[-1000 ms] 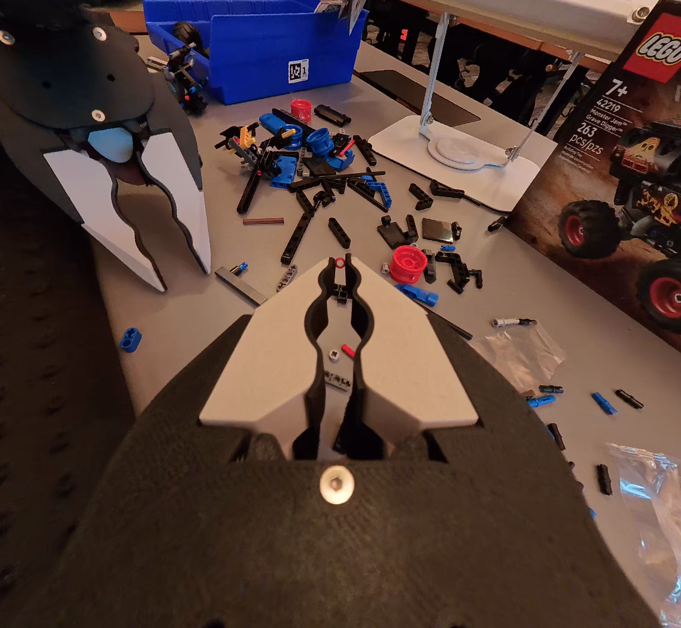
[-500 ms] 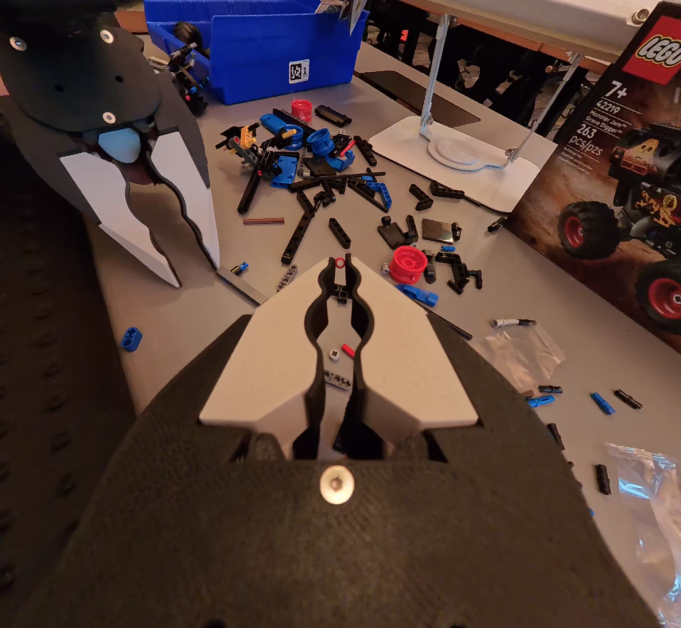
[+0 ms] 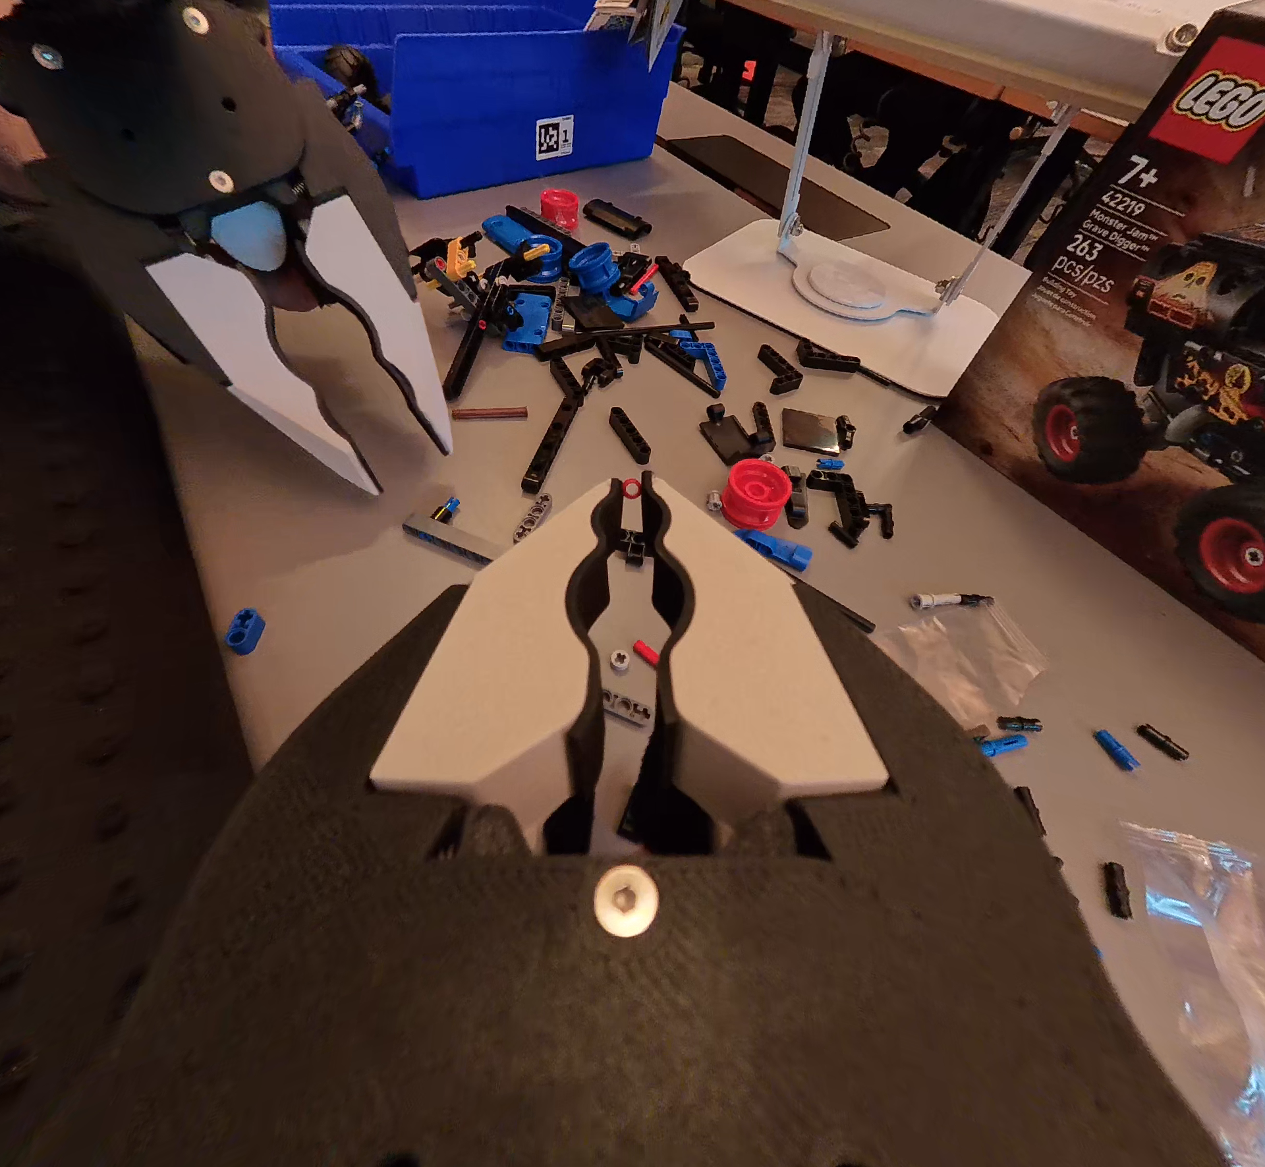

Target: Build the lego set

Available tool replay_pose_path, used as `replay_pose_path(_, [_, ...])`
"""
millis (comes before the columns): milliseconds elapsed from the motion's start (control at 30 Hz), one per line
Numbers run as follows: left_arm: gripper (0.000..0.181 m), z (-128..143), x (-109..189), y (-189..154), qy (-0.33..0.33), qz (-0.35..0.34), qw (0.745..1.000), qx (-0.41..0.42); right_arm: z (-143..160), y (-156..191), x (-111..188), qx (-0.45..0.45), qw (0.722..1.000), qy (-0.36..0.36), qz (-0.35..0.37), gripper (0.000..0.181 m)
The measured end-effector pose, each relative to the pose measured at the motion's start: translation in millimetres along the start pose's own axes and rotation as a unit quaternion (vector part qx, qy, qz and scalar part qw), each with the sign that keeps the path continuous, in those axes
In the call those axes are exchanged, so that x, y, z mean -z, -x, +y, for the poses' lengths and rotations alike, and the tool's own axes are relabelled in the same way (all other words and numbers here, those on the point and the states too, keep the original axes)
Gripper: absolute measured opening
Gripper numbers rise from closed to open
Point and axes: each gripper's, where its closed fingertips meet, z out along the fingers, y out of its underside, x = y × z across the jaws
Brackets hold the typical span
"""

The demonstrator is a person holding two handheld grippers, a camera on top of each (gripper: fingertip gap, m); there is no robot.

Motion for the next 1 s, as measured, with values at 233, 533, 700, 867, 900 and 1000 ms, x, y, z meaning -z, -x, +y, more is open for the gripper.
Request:
replay_pose_path(233, [0.027,1.9,-8.5,-4.2,0.001,0.008,1.000,-0.009,0.6,-0.3,-0.3,-0.001,1.000,0.001,0.000,0.002])
replay_pose_path(533, [0.022,-12.7,-12.7,-30.6,-0.011,0.045,0.998,-0.038,0.7,0.2,-0.9,-0.001,1.000,0.001,-0.002,0.003])
replay_pose_path(700, [0.022,-28.2,-17.2,-46.2,-0.035,0.067,0.995,-0.060,0.7,0.0,-0.8,-0.001,1.000,0.001,-0.002,0.002])
replay_pose_path(867, [0.024,-31.8,-8.5,-22.7,-0.042,0.015,0.998,-0.053,0.5,-0.7,-0.1,-0.003,1.000,-0.001,-0.002,0.002])
replay_pose_path(900, [0.026,-28.4,-8.2,-18.2,-0.034,0.006,0.998,-0.052,0.4,-0.6,-0.3,-0.003,1.000,-0.001,-0.002,0.002])
replay_pose_path(1000, [0.025,-17.4,-14.8,-13.8,-0.006,-0.002,0.998,-0.057,0.3,0.1,-0.6,-0.001,1.000,0.000,-0.003,0.002])
